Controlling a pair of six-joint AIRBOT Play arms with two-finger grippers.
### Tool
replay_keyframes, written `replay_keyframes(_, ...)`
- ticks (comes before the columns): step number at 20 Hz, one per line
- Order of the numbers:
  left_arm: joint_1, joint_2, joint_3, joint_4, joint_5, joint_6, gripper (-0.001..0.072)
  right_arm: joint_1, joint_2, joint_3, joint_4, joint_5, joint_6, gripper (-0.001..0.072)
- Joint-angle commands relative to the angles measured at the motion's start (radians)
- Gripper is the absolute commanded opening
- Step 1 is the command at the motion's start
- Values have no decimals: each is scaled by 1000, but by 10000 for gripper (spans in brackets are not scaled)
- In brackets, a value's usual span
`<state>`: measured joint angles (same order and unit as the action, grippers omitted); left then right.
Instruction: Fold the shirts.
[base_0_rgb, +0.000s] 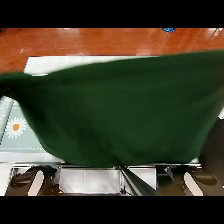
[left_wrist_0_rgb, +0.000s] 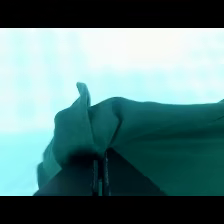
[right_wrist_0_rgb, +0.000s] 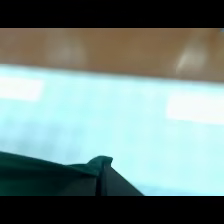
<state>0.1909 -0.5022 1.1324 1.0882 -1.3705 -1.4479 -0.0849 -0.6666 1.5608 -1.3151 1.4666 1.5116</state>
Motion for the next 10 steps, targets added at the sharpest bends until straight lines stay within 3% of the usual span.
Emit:
replay_keyframes(1, -14, -56, -245, -2, 195, -5, 19, 0, -79, -231, 26, -127, -17, 19)
replay_keyframes(5, -15, -356, -212, -128, 411, 51, 19, 0, -357, -261, 136, -323, -67, 19)
replay_keyframes(10, -18, -829, 136, -165, 428, 48, 19, 0, -794, -29, 271, -385, -98, 19)
